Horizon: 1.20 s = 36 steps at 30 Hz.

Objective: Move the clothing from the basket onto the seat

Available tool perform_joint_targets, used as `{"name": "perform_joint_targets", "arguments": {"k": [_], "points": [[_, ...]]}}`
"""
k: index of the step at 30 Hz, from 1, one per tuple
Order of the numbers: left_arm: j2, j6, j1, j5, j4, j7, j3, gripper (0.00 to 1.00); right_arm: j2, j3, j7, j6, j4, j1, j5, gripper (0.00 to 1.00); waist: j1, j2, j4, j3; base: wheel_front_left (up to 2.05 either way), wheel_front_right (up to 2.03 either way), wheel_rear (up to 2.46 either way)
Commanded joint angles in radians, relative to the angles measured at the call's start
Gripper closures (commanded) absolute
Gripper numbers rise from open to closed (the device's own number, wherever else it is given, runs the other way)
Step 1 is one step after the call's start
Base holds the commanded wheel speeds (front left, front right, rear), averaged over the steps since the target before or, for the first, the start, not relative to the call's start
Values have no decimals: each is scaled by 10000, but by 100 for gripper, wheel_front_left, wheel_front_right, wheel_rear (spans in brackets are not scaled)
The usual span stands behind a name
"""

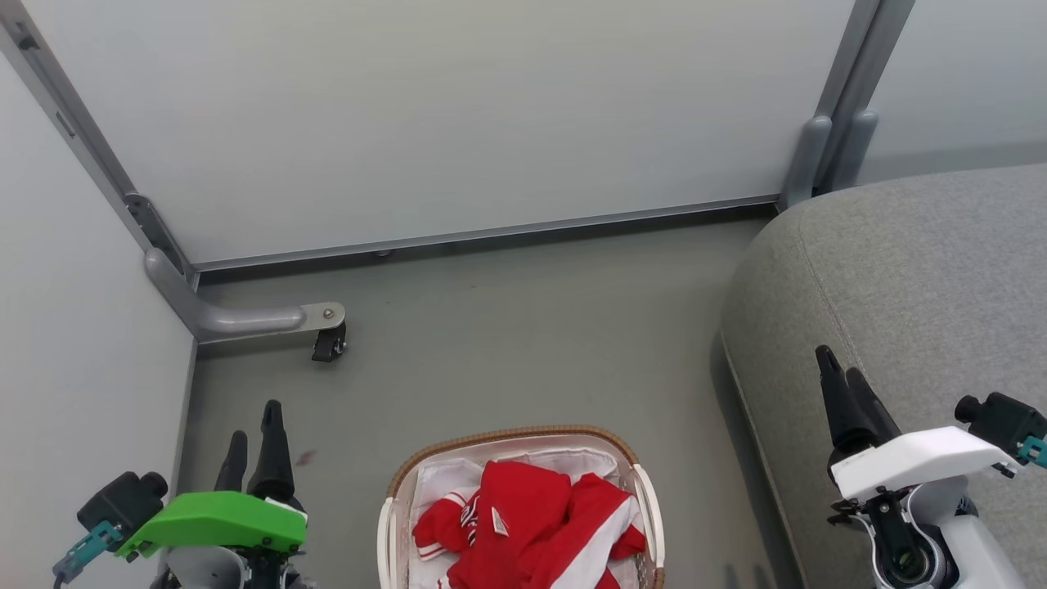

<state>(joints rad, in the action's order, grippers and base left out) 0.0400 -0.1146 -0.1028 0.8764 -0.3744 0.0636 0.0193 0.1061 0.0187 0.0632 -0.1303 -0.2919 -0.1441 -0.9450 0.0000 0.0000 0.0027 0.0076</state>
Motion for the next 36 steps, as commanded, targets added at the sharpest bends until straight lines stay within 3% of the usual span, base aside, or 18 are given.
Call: {"name": "perform_joint_targets", "arguments": {"k": [1, 19, 36], "points": [[77, -31, -284, -406, 49, 115, -52, 0, 106, 43, 110, -4, 91, -303, 386, 0, 0, 0, 1, 4, 0, 0, 0], [175, 386, -389, -3128, -44, 660, -740, 0, 179, 194, 663, -5, -133, -430, 3195, 0, 0, 0, 4, 8, 0, 0, 0], [326, 635, -545, -4772, -309, 1096, -1058, 0, 270, 380, 1101, -4, -609, -829, 5093, 0, 0, 0, -2, -5, 0, 0, 0]]}}
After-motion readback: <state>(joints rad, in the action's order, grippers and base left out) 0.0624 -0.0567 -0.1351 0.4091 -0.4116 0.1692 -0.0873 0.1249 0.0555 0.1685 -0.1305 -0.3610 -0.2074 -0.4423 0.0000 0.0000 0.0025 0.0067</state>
